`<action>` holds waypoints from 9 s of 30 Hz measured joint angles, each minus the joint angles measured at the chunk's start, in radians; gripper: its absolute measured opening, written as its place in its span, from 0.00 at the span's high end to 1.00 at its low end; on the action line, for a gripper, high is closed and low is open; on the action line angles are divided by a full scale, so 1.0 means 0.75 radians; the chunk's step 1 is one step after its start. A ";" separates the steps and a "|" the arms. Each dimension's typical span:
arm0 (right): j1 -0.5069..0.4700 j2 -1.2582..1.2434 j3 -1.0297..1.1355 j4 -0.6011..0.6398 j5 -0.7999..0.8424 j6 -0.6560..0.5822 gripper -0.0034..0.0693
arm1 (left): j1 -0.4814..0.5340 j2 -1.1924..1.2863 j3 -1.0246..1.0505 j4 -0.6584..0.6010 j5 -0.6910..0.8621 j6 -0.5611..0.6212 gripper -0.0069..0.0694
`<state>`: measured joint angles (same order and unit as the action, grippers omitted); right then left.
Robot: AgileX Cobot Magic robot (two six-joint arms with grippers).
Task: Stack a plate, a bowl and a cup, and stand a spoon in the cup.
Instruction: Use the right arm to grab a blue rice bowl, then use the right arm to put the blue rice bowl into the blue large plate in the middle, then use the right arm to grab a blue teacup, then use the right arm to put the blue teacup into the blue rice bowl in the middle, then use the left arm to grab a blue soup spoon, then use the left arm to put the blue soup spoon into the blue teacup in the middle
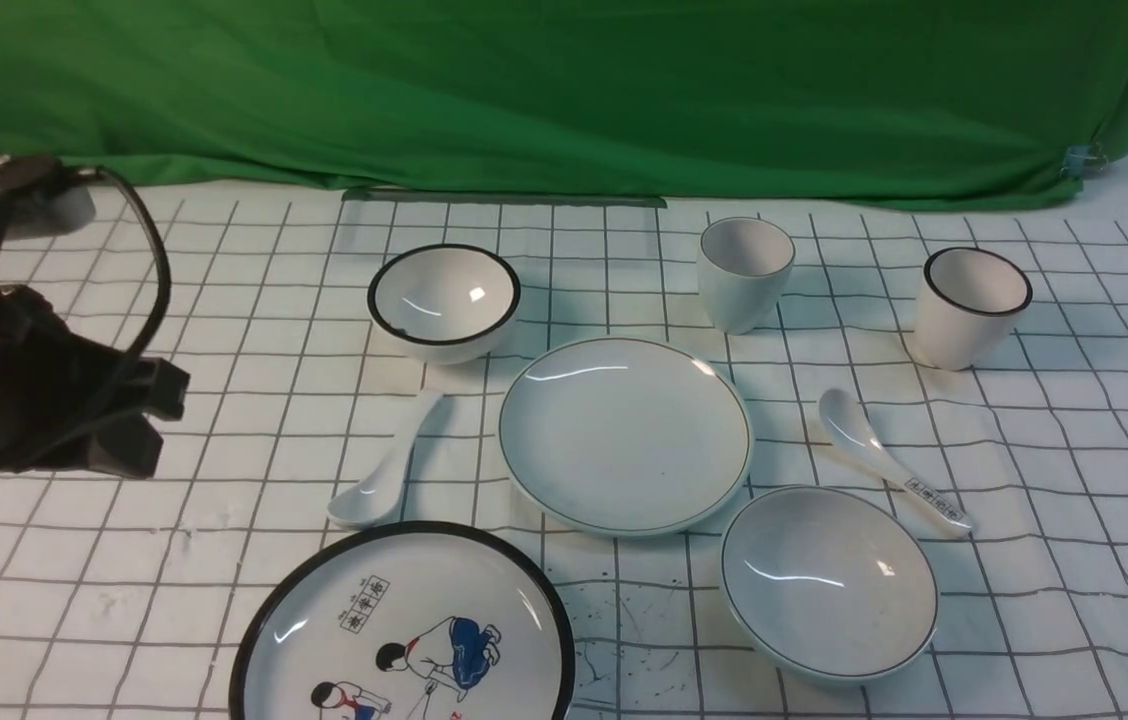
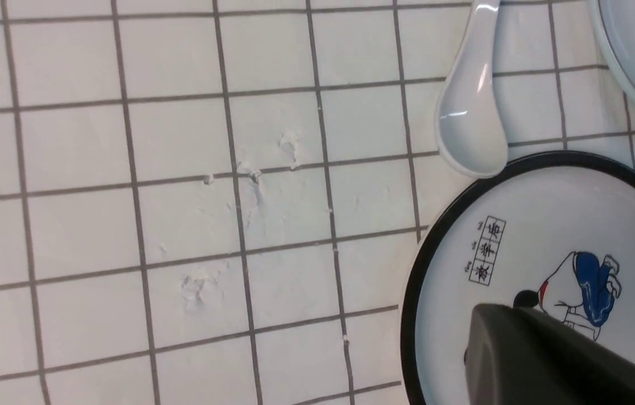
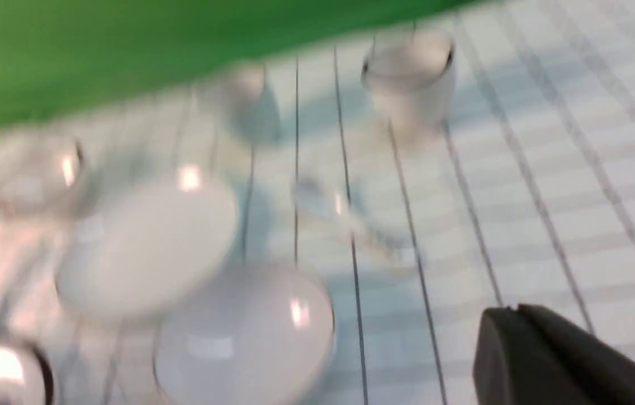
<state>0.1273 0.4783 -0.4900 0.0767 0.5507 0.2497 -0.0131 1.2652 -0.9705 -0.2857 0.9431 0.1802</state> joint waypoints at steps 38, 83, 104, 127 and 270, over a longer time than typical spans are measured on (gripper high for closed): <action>0.340 1.615 -0.827 -0.070 0.097 -0.150 0.83 | -0.001 0.000 0.000 -0.015 0.137 0.004 0.90; 0.159 2.227 -1.992 0.075 0.118 -0.309 0.26 | -0.002 0.001 0.001 -0.081 0.108 0.055 0.90; 0.128 2.442 -2.000 0.153 0.110 -0.286 0.81 | -0.002 0.001 0.001 -0.093 0.108 0.058 0.90; 0.547 2.208 -2.014 -0.017 0.628 -0.368 0.81 | -0.002 0.001 0.001 -0.094 0.092 0.071 0.90; 0.544 0.856 -1.548 -0.354 0.816 -0.325 0.81 | -0.820 0.627 -0.224 0.367 -1.519 -0.414 0.41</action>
<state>0.5355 1.1199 -1.6509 -0.1889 1.1625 0.0057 -0.6282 1.7354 -1.1382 -0.0108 -0.1961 -0.1303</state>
